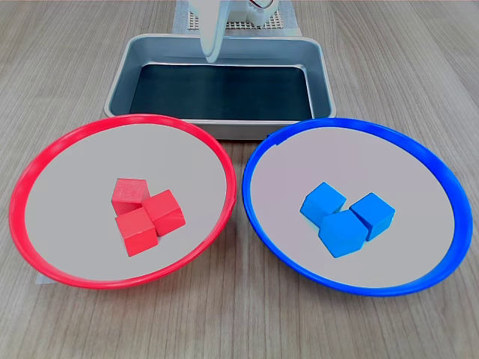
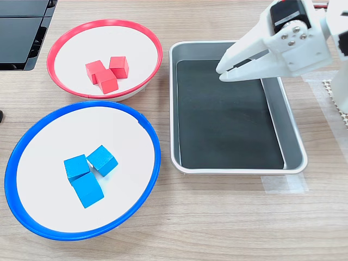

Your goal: Move six blocks from tray to matching dishes

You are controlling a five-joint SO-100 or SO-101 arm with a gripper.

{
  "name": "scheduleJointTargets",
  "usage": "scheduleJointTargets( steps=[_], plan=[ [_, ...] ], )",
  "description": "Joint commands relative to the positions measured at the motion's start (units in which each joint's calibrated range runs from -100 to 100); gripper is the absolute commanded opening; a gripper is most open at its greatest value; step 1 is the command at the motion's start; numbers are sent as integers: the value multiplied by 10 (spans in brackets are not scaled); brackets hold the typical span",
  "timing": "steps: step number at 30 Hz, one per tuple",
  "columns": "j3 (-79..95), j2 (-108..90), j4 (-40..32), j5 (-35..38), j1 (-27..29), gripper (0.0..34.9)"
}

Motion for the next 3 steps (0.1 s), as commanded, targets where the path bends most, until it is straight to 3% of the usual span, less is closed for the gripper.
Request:
scheduleJointTargets(
  steps=[1,3],
  plan=[
    [1,-3,4,-1,4,3],
    [1,-3,4,-1,4,3]
  ],
)
